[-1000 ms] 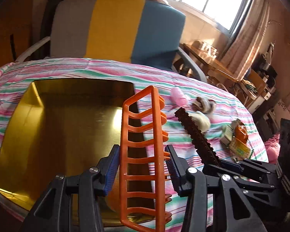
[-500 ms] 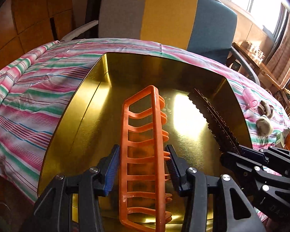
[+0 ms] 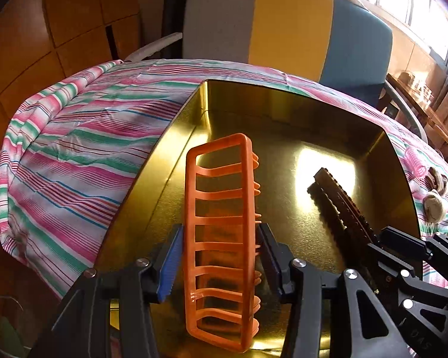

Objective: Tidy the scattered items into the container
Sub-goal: 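Open both tools to drop the rack and strip into the tray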

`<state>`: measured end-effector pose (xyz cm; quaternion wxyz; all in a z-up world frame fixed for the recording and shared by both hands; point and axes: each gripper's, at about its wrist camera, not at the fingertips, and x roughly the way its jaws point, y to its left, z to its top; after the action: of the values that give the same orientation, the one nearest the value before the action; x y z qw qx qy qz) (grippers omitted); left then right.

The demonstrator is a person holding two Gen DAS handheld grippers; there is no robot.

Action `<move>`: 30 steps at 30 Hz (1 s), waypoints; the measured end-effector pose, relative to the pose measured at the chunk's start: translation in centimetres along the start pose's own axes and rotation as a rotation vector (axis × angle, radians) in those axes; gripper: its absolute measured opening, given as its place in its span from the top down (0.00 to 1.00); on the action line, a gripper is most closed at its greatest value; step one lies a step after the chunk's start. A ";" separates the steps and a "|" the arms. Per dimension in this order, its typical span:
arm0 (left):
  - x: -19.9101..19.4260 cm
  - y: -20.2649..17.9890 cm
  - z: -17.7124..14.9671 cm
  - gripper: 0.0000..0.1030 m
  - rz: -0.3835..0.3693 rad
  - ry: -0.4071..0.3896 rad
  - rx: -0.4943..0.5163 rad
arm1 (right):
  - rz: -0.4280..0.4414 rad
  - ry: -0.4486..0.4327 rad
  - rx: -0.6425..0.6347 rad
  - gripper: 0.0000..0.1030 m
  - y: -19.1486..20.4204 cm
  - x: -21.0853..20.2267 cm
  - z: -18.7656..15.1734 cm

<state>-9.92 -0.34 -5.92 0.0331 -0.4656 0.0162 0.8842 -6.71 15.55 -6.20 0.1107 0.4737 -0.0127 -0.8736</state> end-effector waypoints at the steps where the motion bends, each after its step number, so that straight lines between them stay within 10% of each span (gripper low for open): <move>1: -0.2 0.2 0.1 0.52 0.015 -0.012 -0.006 | -0.002 -0.007 0.001 0.65 0.0 -0.2 0.0; 13: -5.3 -2.6 0.4 0.52 -0.011 -0.118 0.038 | -0.062 -0.132 0.105 0.55 -3.6 -5.4 -2.7; 30: -9.8 -23.0 -6.3 0.50 -0.357 -0.030 0.452 | -0.481 -0.161 0.734 0.51 -30.2 -21.2 -23.6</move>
<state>2.51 21.79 -1.38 0.2913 -0.4287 0.1303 0.8452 18.63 51.28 -5.53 -0.2723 0.4015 -0.2202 -0.8462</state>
